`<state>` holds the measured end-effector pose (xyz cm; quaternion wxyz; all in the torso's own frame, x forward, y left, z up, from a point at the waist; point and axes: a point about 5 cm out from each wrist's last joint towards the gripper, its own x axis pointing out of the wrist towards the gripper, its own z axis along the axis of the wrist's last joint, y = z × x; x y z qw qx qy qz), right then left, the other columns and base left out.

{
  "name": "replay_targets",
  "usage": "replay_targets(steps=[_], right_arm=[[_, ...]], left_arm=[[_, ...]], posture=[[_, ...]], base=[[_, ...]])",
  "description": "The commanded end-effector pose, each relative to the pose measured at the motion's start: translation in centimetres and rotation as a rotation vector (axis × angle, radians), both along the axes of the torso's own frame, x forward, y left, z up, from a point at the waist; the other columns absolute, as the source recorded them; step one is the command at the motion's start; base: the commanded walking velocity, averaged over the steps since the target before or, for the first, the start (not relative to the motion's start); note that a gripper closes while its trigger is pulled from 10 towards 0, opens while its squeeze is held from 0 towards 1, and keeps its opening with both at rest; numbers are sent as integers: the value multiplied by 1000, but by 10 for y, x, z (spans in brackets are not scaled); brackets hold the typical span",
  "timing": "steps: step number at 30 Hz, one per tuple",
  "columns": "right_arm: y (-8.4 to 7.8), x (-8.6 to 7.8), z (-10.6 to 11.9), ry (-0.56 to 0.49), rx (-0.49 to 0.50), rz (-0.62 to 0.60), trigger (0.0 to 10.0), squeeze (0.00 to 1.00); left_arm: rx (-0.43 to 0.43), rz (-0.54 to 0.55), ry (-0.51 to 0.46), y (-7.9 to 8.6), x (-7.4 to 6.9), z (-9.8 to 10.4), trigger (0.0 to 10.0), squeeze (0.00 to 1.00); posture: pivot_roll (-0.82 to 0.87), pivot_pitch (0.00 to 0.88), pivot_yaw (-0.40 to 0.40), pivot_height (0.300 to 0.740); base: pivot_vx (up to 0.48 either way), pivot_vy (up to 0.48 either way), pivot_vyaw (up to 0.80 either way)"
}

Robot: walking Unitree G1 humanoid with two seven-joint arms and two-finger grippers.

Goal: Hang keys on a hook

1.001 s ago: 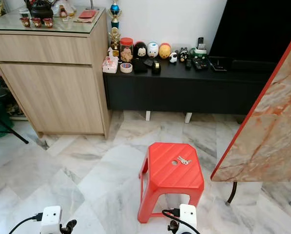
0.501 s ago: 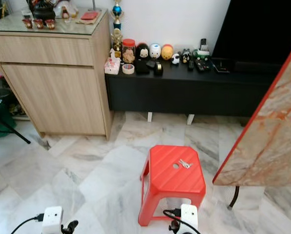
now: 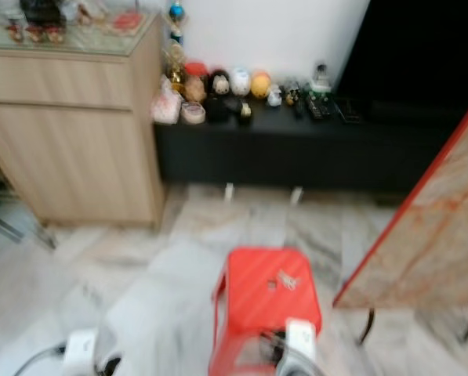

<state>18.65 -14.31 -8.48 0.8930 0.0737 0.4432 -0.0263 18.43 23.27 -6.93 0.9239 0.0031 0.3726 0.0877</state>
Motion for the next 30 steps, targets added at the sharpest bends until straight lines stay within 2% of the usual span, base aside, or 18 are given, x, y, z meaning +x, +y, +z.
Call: replay_targets(steps=[1, 23, 30], right_arm=[[-13, -5, -2, 11, -28, -27, 10000, 0], [-14, -4, -1, -4, -26, -29, 10000, 0], [-14, -2, 2, -65, -9, -55, 10000, 0]], left_arm=[[-30, -4, 12, -10, -2, -4, 10000, 0], [-32, 0, 5, -11, -2, -4, 10000, 0], [-34, -3, -7, -12, -1, -3, 10000, 0]], posture=[[91, 0, -78, 740], [95, 0, -84, 740], [95, 0, -86, 740]], base=[[274, 0, 0], [273, 0, 0], [110, 0, 0]])
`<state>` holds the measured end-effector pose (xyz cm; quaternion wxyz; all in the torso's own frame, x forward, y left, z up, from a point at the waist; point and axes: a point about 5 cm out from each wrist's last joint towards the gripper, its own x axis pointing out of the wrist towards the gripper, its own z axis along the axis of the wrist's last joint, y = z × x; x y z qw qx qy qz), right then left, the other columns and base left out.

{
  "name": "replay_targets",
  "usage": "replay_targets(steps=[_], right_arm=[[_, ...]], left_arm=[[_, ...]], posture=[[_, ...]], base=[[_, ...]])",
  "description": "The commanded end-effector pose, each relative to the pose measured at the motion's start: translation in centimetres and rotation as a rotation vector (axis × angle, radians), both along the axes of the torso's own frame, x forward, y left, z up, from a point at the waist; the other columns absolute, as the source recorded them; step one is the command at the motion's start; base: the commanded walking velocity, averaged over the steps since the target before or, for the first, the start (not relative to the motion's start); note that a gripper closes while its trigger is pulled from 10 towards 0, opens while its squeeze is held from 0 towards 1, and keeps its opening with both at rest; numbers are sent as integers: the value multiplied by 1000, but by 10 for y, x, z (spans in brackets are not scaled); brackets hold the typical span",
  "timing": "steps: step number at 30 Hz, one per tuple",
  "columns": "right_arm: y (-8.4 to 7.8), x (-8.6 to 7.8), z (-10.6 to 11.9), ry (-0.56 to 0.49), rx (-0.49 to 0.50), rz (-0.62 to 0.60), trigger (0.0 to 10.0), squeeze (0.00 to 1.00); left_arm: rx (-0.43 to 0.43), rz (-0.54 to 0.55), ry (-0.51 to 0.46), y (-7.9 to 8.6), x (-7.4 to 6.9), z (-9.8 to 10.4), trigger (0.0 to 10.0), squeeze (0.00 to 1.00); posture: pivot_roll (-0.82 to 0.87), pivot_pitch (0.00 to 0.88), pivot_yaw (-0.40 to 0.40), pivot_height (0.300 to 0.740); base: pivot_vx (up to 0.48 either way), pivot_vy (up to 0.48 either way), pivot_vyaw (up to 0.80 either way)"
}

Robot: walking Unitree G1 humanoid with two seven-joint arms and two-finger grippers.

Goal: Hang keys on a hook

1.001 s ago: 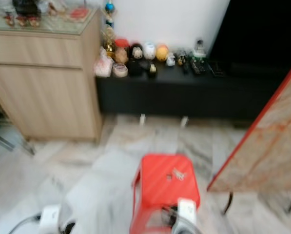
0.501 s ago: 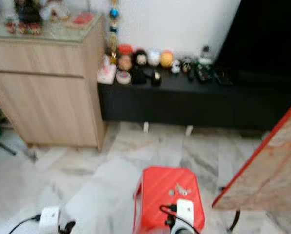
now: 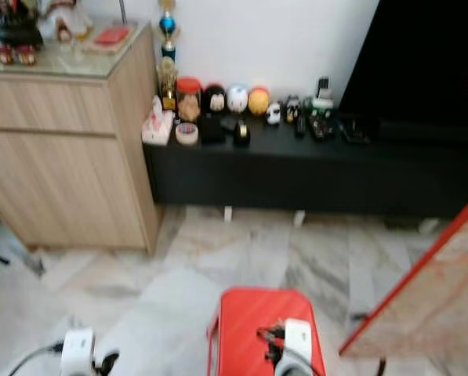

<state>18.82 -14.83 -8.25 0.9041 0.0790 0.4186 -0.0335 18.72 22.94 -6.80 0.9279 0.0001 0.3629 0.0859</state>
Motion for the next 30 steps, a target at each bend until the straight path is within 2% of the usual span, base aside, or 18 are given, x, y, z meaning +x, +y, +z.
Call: replay_targets(steps=[1, 3, 11, 14, 15, 16, 17, 18, 20, 21, 23, 25, 30], right_arm=[[-9, -3, -1, -12, -8, -34, 10000, 0], [-9, 0, 3, -79, -12, -54, 10000, 0], [-12, 4, 10, -197, -17, -124, 10000, 0], [-13, 5, 13, -234, -37, -118, 10000, 0], [-17, 23, 25, -311, -68, -116, 10000, 0], [-17, 23, 25, -311, -68, -116, 10000, 0], [-26, 54, 53, -477, -169, -84, 10000, 0], [-29, 65, 65, -557, -222, -65, 10000, 0], [-32, 70, 76, -643, -281, -46, 10000, 0], [-29, 75, 79, -644, -248, -56, 10000, 0], [-26, 79, 82, -648, -198, -59, 10000, 0], [-19, 82, 88, -697, -198, -6, 10000, 0], [-16, 77, 94, -751, -182, -49, 10000, 0]], left_arm=[[-29, -2, 14, -9, -4, -4, 10000, 0], [-29, 2, 8, -8, -4, -4, 10000, 0], [-10, -24, -38, -5, 0, 1, 10000, 0], [-15, -14, -115, -3, 11, 9, 10000, 0], [-19, -20, -199, -2, 23, 20, 10000, 0], [-19, -20, -199, -2, 23, 20, 10000, 0], [-6, -49, -291, -3, 36, 32, 10000, 0], [4, -69, -330, -4, 41, 38, 10000, 0], [5, -89, -428, -7, 54, 52, 10000, 0], [-2, -95, -516, -10, 64, 65, 10000, 0], [-6, -105, -560, -12, 69, 73, 10000, 0], [8, -139, -592, -15, 71, 78, 10000, 0], [8, -124, -666, -12, 65, 86, 10000, 0]], posture=[[95, 0, -86, 740], [97, 0, -87, 740], [87, 1, -88, 740], [84, 0, -90, 740], [76, 0, -89, 740], [76, 0, -89, 740], [78, 0, -90, 740], [79, 0, -88, 740], [78, 0, -88, 740], [80, 0, -89, 740], [77, 0, -89, 740], [68, 0, -88, 740], [66, 0, -92, 740]], base=[[0, 0, 0], [0, 0, 0], [0, 0, 0], [0, 0, 0], [0, 0, 0], [0, 0, 0], [0, 0, 0], [0, 0, 0], [0, 0, 0], [0, 0, 0], [0, 0, 0], [0, 0, 0], [0, 0, 0]])
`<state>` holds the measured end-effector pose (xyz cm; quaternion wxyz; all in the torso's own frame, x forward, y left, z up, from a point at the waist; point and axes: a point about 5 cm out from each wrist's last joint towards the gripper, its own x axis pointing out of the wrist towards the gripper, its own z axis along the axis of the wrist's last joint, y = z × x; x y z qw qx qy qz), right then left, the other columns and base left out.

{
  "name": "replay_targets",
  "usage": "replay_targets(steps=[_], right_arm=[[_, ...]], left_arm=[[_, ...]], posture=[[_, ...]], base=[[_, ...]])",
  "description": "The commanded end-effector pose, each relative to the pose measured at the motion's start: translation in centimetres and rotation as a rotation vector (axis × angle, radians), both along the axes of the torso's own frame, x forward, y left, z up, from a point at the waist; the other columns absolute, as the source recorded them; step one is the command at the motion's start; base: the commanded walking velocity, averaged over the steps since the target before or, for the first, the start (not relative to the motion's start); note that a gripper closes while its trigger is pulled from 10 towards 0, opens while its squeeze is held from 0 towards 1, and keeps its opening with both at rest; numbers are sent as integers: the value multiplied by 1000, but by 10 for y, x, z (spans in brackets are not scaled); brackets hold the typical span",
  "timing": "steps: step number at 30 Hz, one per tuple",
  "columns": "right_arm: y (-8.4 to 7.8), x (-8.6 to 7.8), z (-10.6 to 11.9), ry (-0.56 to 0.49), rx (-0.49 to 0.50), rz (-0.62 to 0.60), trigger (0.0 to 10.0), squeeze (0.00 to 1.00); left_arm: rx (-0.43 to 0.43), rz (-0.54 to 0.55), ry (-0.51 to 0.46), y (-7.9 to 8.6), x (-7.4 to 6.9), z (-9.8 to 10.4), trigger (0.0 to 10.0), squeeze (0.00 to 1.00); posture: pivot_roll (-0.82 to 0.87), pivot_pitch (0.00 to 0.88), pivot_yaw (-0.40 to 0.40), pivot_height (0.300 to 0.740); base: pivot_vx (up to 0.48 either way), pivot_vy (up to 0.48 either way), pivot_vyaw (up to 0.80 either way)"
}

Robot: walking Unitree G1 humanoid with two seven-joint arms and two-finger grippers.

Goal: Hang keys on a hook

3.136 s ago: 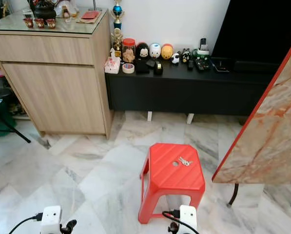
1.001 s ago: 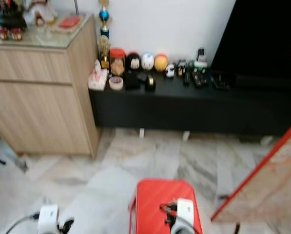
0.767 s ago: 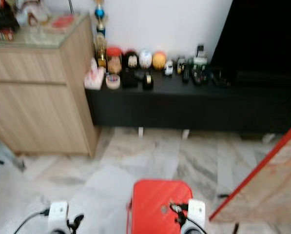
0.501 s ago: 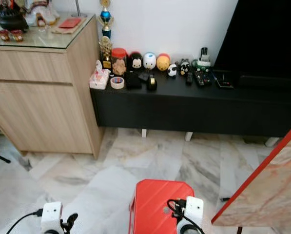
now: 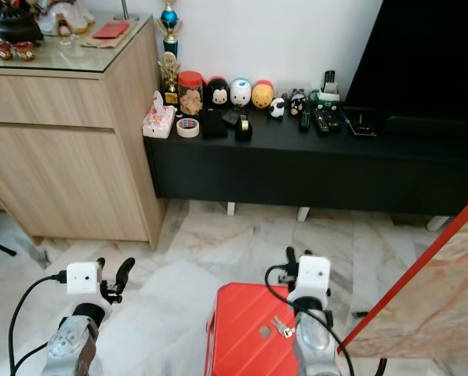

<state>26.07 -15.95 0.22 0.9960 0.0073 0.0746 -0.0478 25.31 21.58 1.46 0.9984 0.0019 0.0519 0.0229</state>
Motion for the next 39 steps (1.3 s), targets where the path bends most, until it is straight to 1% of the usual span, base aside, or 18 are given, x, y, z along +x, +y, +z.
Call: replay_targets(steps=[1, 4, 7, 11, 12, 15, 19, 20, 25, 26, 30, 34, 36, 39], right_arm=[[-8, 2, 8, -45, 28, -41, 10000, 0], [-11, -2, 3, -9, 49, -42, 10000, 0], [-12, -2, -2, 31, 42, -54, 10000, 0], [-12, 4, 3, 21, 42, -58, 10000, 0], [-12, 7, 4, 25, 40, -61, 10000, 0], [-12, 8, 4, 44, 39, -65, 10000, 0], [-12, 9, 3, 62, 41, -68, 10000, 0], [-12, 9, 3, 62, 41, -68, 10000, 0], [-9, 11, 3, 77, 54, -74, 10000, 0], [-9, 11, 3, 77, 54, -74, 10000, 0], [-5, 14, 4, 80, 60, -62, 10000, 0], [-3, 15, 4, 88, 59, -57, 10000, 0], [-3, 16, 6, 70, 67, -57, 10000, 0], [-2, 16, 5, 77, 58, -53, 10000, 0]], left_arm=[[-9, 4, -40, 1, -3, 6, 10000, 0], [-15, -5, -34, -1, -4, 4, 10000, 0], [-14, -9, -2, -3, -4, -1, 10000, 0], [-24, -12, -12, -5, 0, 3, 10000, 0], [-24, -17, -12, -6, 2, 3, 10000, 0], [-26, -18, -9, -6, 3, 4, 10000, 0], [-25, -19, -11, -5, 4, 6, 10000, 0], [-25, -19, -11, -5, 4, 6, 10000, 0], [-27, -15, -3, -6, 5, 5, 10000, 0], [-27, -15, -3, -6, 5, 5, 10000, 0], [-29, -18, 1, -8, 6, 5, 10000, 0], [-29, -16, 3, -9, 7, 5, 10000, 0], [-29, -14, 6, -8, 7, 5, 10000, 0], [-27, -16, 13, -8, 6, 4, 10000, 0]], posture=[[68, 0, -94, 740], [71, 0, -94, 740], [68, 0, -95, 740], [67, 0, -96, 740], [67, 0, -96, 740], [64, 0, -95, 740], [66, 0, -98, 711], [66, 0, -98, 711], [65, 0, -98, 671], [65, 0, -98, 671], [69, 5, -102, 641], [72, 8, -104, 621], [73, 11, -103, 621], [73, 12, -103, 621]], base=[[0, 0, 0], [0, 0, 0], [0, 0, 0], [0, 0, 0], [0, 0, 0], [0, 0, 0], [0, 0, 0], [0, 0, 0], [0, 0, 0], [0, 0, 0], [0, 0, 0], [0, 0, 0], [0, 0, 0], [0, 0, 0]])
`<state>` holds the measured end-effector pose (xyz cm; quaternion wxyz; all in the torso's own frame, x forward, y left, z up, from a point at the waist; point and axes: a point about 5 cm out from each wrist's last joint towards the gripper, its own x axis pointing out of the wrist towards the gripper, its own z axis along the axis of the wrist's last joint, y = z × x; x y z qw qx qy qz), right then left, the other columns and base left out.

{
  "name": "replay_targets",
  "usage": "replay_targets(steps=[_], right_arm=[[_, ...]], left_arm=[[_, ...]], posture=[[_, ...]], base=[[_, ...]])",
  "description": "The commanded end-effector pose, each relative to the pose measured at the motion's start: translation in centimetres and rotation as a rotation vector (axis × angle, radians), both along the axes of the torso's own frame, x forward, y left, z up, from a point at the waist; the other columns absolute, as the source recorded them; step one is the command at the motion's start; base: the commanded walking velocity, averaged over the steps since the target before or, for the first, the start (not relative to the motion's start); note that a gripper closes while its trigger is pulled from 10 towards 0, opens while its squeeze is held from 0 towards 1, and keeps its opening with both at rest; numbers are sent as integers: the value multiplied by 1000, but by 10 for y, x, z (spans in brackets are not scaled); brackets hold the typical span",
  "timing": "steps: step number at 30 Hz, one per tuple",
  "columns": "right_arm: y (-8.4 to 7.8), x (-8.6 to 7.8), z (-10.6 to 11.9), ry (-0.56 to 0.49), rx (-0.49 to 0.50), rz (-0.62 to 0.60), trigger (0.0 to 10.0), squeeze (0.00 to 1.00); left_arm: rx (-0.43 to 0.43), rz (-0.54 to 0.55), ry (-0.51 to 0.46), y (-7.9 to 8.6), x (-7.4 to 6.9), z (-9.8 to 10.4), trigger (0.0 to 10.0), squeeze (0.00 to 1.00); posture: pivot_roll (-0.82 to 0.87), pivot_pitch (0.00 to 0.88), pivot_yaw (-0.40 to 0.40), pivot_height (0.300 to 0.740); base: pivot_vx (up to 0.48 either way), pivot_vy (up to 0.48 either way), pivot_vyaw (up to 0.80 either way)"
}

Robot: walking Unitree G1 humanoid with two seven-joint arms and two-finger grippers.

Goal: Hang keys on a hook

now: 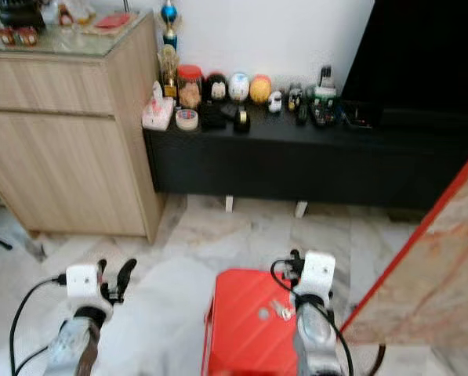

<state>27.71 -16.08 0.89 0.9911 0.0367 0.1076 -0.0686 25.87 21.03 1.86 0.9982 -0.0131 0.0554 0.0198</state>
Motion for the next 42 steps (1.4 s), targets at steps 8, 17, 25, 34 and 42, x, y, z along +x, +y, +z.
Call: replay_targets(steps=[8, 17, 25, 34, 42], right_arm=[[1, -1, -3, 27, 10, -1, 10000, 0], [5, 1, -5, 42, 24, 25, 10000, 0], [6, 1, -5, 43, 33, 27, 10000, 0], [6, 1, -5, 49, 9, 40, 10000, 0], [6, 0, -8, 64, 21, 19, 10000, 0]], left_arm=[[4, -11, 19, -2, 1, -1, 10000, 0], [-2, -22, 23, -7, 4, 0, 10000, 0], [-20, -40, 26, -11, 6, 0, 10000, 0], [-24, -44, 19, -11, 8, 2, 10000, 0], [-23, -51, 20, -12, 9, 2, 10000, 0]], posture=[[77, 12, -100, 621], [77, 9, -98, 621], [76, 11, -100, 621], [76, 10, -100, 621], [77, 11, -96, 621]], base=[[0, 0, 0], [0, 0, 0], [0, 0, 0], [330, 0, 0], [369, 0, 52]])
